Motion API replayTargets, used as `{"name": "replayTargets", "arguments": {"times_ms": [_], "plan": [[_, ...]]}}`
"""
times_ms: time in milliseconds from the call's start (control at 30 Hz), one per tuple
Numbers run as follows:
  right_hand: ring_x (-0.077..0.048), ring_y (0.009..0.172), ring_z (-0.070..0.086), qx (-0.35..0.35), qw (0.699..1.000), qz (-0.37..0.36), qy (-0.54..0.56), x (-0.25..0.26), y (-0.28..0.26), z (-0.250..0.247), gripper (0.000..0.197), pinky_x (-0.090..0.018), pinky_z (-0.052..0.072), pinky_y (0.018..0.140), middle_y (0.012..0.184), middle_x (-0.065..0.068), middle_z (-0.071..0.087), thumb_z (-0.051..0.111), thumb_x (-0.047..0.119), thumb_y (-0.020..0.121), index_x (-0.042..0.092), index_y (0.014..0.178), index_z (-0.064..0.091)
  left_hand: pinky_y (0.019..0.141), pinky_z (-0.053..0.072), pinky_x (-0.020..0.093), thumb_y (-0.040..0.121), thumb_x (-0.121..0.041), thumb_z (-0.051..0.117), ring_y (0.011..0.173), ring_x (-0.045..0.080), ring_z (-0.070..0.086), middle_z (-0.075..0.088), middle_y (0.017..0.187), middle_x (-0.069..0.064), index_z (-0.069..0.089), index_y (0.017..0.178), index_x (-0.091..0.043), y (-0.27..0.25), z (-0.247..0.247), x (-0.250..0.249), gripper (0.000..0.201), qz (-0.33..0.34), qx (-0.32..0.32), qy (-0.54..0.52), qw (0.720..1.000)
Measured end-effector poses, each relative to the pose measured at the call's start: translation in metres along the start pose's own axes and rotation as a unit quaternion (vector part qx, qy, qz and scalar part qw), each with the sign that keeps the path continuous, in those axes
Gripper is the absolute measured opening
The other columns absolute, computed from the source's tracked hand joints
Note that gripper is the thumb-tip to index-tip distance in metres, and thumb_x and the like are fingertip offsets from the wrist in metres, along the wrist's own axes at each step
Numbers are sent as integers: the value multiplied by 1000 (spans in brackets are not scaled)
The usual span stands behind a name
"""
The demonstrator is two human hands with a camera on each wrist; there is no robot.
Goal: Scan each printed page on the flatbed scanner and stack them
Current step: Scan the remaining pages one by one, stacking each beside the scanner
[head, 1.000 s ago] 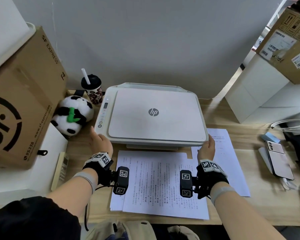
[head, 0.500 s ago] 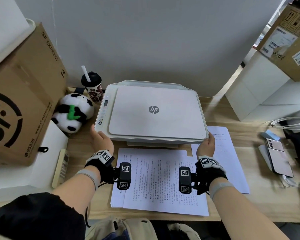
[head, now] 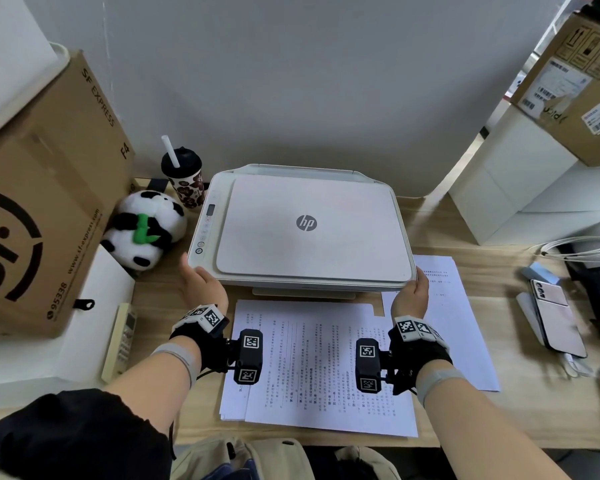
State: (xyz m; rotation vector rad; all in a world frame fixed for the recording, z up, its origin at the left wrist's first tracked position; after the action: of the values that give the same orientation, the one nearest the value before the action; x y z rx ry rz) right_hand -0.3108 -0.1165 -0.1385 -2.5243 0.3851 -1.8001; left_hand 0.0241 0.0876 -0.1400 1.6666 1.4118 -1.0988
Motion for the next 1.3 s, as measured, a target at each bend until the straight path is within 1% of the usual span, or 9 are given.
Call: {"name": "replayTargets", "arguments": {"times_ms": [100, 233, 533, 700, 833, 933, 1067, 1167, 1300], "plan": [[-29, 127, 44, -2, 1000, -1, -1, 1, -1, 0, 41, -35, 34, 105, 138, -14, 48, 26, 9, 101, 10, 139, 42, 101, 39, 44, 98, -9, 28, 120, 37, 48, 46, 139, 18, 32, 144, -10, 0, 0, 0, 46, 0, -3, -3, 1000], [-30, 126, 45, -5, 1000, 2, 0, 0, -1, 0, 41, -35, 34, 105, 137, -14, 48, 26, 9, 101, 11, 139, 42, 101, 39, 44, 98, -10, 28, 121, 37, 47, 46, 140, 17, 32, 144, -11, -1, 0, -1, 46, -4, -1, -1, 1000], [-30, 126, 45, -12, 1000, 1, -10, 2, -5, 0, 42, -35, 35, 105, 139, -12, 49, 26, 9, 100, 12, 139, 43, 100, 34, 39, 99, -7, 27, 123, 36, 44, 45, 140, 18, 32, 144, -8, -5, -5, -9, 45, -5, 3, 6, 1000], [-30, 127, 45, -14, 1000, 7, -10, 4, -5, 0, 42, -36, 34, 106, 139, -12, 48, 26, 10, 101, 12, 139, 42, 97, 37, 40, 99, -6, 28, 120, 37, 46, 47, 139, 19, 33, 143, -7, -5, -5, -10, 45, 4, 5, 9, 1000], [-30, 127, 46, -13, 1000, 10, -11, 6, -7, -1, 41, -35, 35, 105, 139, -12, 48, 26, 10, 101, 11, 139, 42, 97, 37, 41, 99, -7, 27, 120, 37, 46, 47, 139, 18, 32, 144, -9, -6, -6, -10, 45, -4, 8, 8, 1000], [-30, 125, 46, -13, 1000, 14, -11, 7, -8, -1, 41, -34, 35, 102, 138, -12, 49, 26, 9, 101, 12, 139, 42, 98, 36, 40, 99, -7, 27, 121, 37, 46, 46, 140, 18, 32, 144, -8, -7, -6, -12, 45, -5, 8, 7, 1000], [-31, 125, 47, -16, 1000, 16, -16, 8, -8, -1, 41, -35, 36, 102, 138, -13, 49, 27, 9, 100, 12, 139, 42, 98, 34, 38, 100, -7, 28, 123, 36, 44, 44, 142, 17, 32, 144, -7, -9, -7, -14, 45, -4, 7, 10, 1000], [-31, 124, 48, -18, 1000, 22, -13, 8, -9, -2, 41, -34, 36, 101, 137, -12, 50, 26, 10, 100, 12, 138, 43, 98, 35, 38, 100, -8, 27, 124, 36, 43, 44, 142, 17, 31, 145, -7, -10, -8, -16, 45, -7, 10, 12, 1000], [-31, 121, 49, -30, 999, 26, -8, 10, -10, -3, 40, -30, 37, 96, 135, -14, 52, 27, 9, 100, 9, 136, 44, 99, 35, 39, 100, -9, 27, 124, 36, 43, 43, 143, 16, 30, 145, -8, -10, -8, -15, 45, -7, 15, 13, 1000]]}}
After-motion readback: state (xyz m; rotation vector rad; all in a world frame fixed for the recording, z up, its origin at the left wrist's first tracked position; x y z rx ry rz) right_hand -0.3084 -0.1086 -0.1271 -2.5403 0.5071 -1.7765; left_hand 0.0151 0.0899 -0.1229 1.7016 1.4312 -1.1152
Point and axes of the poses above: each hand's wrist, its own y-axis towards the middle knuckle, its own z-axis out of the palm, x = y × z, the point moved 5 cm from there along y, towards the middle knuckle
